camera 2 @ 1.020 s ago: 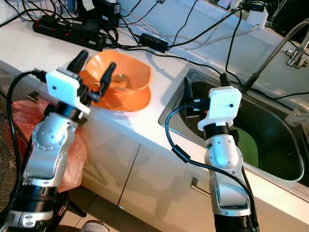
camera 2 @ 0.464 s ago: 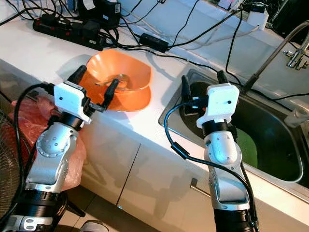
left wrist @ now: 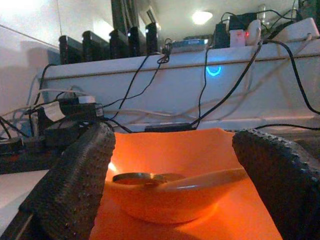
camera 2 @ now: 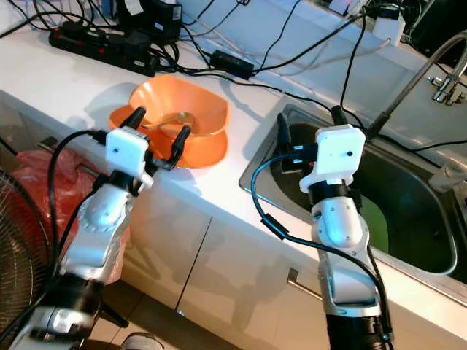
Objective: Kitchen organization
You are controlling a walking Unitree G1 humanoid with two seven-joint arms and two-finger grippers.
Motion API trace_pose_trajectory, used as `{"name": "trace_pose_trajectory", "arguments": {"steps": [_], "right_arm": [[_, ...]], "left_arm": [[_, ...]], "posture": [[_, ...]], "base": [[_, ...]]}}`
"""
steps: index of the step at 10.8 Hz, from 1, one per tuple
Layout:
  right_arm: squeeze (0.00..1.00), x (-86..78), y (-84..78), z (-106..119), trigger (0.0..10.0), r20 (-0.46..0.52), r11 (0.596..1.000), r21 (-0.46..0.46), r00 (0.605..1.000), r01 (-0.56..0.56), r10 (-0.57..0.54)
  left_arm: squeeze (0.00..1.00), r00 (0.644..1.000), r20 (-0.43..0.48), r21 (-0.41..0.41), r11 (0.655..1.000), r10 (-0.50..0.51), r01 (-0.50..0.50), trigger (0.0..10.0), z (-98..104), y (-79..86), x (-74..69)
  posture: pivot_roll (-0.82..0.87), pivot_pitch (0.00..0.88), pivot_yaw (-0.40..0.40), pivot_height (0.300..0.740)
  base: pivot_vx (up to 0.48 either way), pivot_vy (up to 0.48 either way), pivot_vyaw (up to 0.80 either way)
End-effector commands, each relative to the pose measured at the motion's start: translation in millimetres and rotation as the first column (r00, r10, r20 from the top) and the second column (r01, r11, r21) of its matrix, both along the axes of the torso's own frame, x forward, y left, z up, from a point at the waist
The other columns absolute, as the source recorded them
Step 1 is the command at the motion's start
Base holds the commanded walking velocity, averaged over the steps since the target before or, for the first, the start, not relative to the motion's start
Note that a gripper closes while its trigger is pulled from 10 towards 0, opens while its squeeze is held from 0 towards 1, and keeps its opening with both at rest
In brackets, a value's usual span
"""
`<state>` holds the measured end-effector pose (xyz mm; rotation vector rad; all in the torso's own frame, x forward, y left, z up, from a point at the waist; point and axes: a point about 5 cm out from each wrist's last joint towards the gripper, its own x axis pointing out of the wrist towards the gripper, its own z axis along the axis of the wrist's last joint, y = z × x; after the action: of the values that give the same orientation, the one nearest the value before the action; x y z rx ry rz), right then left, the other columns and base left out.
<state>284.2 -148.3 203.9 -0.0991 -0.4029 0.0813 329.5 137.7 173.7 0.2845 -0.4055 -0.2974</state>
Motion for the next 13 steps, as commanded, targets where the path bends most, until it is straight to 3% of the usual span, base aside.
{"name": "trace_pose_trajectory", "arguments": {"steps": [1, 5, 6, 7, 8, 9, 11, 13], "right_arm": [[0.0, -1.0, -13.4, 2.2, 10.0, 0.009, 0.999, -0.003, 0.999, 0.047, -0.047], [0.0, -2.8, -17.9, 2.4, 10.0, 0.008, 0.998, -0.01, 0.998, 0.057, -0.057], [0.0, -3.4, -18.1, 2.5, 10.0, 0.007, 0.999, -0.008, 0.999, 0.052, -0.052], [0.0, -4.3, -15.7, 2.1, 10.0, -0.007, 1.0, 0.008, 1.0, 0.017, -0.017], [0.0, -5.5, -11.2, -0.2, 10.0, -0.042, 0.999, 0.03, 0.998, -0.045, 0.047], [0.0, -7.9, -5.5, -7.6, 10.0, -0.108, 0.991, 0.018, 0.985, -0.132, 0.133], [0.0, -15.4, 5.6, -23.1, 10.0, -0.226, 0.959, 0.029, 0.932, -0.283, 0.282], [0.0, -23.9, 12.5, -29.9, 10.0, -0.277, 0.928, 0.036, 0.889, -0.37, 0.365]], "left_arm": [[0.0, 1.0, 0.003, -0.001, 1.0, -0.017, 0.017, 10.0, -1.0, -10.4, 3.8], [0.0, 0.998, -0.012, -0.045, 0.998, 0.054, -0.054, 9.8, -6.3, -3.1, 14.4], [0.0, 0.998, -0.017, -0.058, 0.996, 0.065, -0.066, 7.7, -7.9, -1.8, 15.6], [0.0, 0.997, -0.013, -0.062, 0.996, 0.069, -0.07, 4.1, -7.4, -2.1, 16.6], [0.0, 0.998, -0.01, -0.065, 0.995, 0.069, -0.07, 3.1, -7.0, -3.0, 17.1], [0.0, 0.998, -0.008, -0.069, 0.996, 0.063, -0.063, 0.0, -7.5, -4.4, 17.2], [0.0, 0.998, -0.007, -0.069, 0.996, 0.056, -0.056, 0.0, -7.4, -5.9, 18.2], [0.0, 0.999, -0.001, -0.07, 0.996, 0.053, -0.053, 0.0, -5.5, -5.6, 18.9]], "posture": [[0.35, 0.0, -0.289, 0.74], [0.34, 0.0, -0.295, 0.74], [0.34, 0.0, -0.297, 0.74], [0.34, 0.0, -0.298, 0.74], [0.33, 0.0, -0.299, 0.74], [0.33, 0.0, -0.296, 0.74], [0.32, 0.0, -0.292, 0.74], [0.32, 0.0, -0.287, 0.74]], "base": [[0.0, 0.0, 0.0], [0.0, 0.0, 0.0], [0.0, 0.0, 0.0], [0.0, 0.0, 0.0], [0.0, 0.0, 0.0], [0.0, 0.0, 0.0], [0.0, 0.0, 0.0], [0.0, 0.0, 0.0]]}}
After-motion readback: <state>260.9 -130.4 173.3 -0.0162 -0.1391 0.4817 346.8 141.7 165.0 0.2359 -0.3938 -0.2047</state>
